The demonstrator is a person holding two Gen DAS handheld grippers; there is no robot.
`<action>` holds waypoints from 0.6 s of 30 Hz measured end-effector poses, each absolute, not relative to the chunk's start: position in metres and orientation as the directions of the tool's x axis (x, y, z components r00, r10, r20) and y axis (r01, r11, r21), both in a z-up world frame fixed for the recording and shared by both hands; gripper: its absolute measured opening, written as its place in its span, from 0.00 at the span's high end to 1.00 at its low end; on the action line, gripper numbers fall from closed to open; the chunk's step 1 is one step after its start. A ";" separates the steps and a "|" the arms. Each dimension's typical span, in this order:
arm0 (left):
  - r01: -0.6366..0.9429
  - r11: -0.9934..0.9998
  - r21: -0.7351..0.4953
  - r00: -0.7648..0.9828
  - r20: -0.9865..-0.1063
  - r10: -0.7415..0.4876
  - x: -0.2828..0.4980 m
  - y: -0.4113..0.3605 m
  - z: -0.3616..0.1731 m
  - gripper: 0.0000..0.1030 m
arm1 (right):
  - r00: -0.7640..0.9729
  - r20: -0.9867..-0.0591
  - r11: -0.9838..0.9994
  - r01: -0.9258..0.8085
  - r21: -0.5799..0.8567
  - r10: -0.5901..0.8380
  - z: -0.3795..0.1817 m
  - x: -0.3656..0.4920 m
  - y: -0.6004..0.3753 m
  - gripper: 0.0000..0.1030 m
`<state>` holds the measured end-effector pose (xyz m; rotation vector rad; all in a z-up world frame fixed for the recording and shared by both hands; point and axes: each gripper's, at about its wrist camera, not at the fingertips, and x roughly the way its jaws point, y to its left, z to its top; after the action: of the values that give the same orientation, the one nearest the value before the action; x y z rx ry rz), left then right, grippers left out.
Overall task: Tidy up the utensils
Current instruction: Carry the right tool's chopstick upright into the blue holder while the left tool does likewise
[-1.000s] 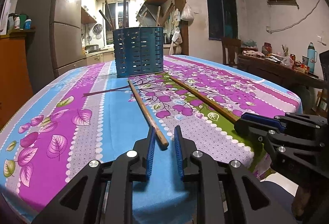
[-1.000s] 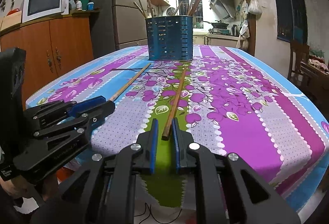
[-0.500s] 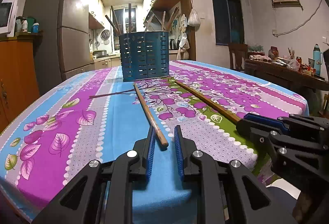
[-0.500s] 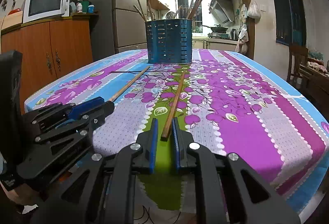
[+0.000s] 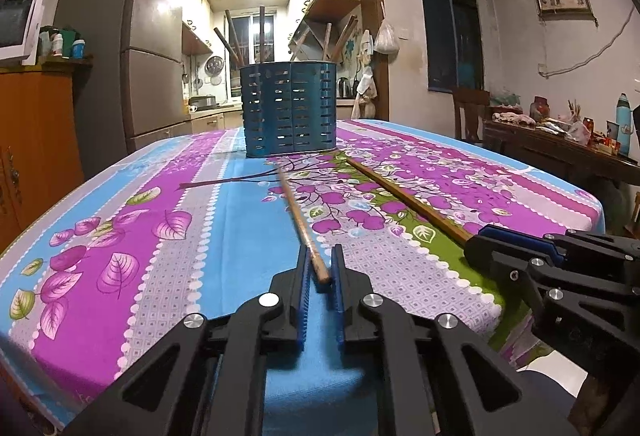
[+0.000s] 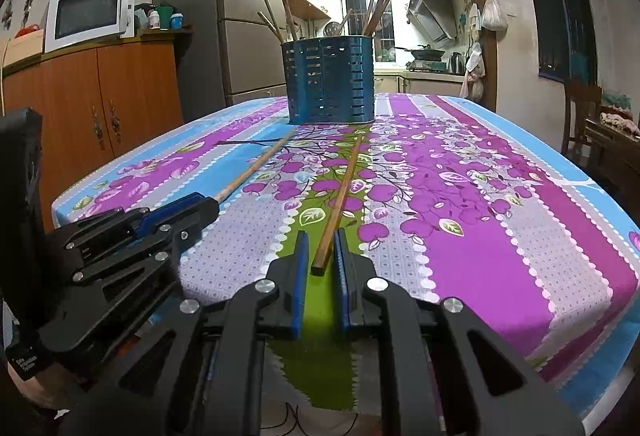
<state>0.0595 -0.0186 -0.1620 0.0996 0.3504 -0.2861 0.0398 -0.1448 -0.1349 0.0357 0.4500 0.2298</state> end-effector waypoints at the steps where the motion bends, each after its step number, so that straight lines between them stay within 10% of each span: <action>1: 0.292 0.955 0.048 0.900 -0.352 -0.257 0.059 -0.019 -0.162 0.91 | 0.874 -0.426 0.973 -0.213 0.091 0.232 -0.135 0.040 -0.145 0.92; 18: 0.315 0.948 0.037 0.937 -0.174 -0.304 0.027 0.001 -0.077 0.92 | 0.938 -0.245 0.965 -0.260 -0.023 0.247 -0.048 0.010 -0.154 0.95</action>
<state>0.0268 0.0006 -0.0774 0.0642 0.1679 -0.3164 0.0101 -0.1542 -0.0478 -0.0557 0.2426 0.2590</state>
